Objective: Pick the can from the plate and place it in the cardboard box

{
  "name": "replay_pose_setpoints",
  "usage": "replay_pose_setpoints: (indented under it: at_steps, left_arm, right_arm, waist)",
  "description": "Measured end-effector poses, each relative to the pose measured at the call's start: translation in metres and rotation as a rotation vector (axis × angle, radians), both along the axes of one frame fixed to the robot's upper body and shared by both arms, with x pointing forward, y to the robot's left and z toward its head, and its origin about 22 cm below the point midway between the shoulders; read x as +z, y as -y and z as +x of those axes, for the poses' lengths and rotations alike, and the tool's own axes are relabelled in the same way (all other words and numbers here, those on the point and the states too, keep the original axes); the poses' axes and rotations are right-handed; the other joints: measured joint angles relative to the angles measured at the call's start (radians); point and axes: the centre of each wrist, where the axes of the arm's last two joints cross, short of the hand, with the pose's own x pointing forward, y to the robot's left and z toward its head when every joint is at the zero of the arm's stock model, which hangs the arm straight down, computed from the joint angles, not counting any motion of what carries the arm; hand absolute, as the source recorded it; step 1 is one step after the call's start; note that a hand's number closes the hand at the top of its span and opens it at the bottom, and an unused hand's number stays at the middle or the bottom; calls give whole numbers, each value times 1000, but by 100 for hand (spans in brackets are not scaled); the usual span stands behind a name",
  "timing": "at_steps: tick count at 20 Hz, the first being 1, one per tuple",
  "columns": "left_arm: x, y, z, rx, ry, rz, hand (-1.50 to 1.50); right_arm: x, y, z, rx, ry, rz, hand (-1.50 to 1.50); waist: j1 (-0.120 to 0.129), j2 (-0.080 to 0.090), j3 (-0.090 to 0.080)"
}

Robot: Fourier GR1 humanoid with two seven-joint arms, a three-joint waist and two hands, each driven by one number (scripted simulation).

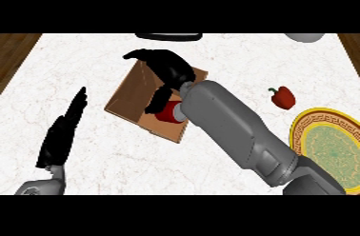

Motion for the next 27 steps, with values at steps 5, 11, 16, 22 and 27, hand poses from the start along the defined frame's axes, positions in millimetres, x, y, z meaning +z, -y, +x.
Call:
replay_pose_setpoints:
  at_steps: [5, 11, 16, 22, 27]
  left_arm:
    - [2, 1, -3, 0, 3, 3, 0]
    - [1, -4, -6, 18, 5, 3, 0]
    - [0, -5, -4, 28, 7, -3, 0]
    - [-4, -7, -7, 28, 4, -4, 0]
    - [-2, -1, -4, 14, 11, -8, 0]
  right_arm:
    - [6, 8, 6, -95, -36, 237, -150]
    - [16, 28, 24, -173, -117, 505, -150]
    - [23, 76, 51, -278, -124, 635, -150]
    - [29, 167, 74, -387, -115, 715, -150]
    - [35, 240, 77, -393, -100, 737, -150]
  waist:
    - [-1, 0, 1]
    - [-19, -1, 1]
    - [-33, -1, 1]
    - [-32, 3, 1]
    - [-24, 8, 2]
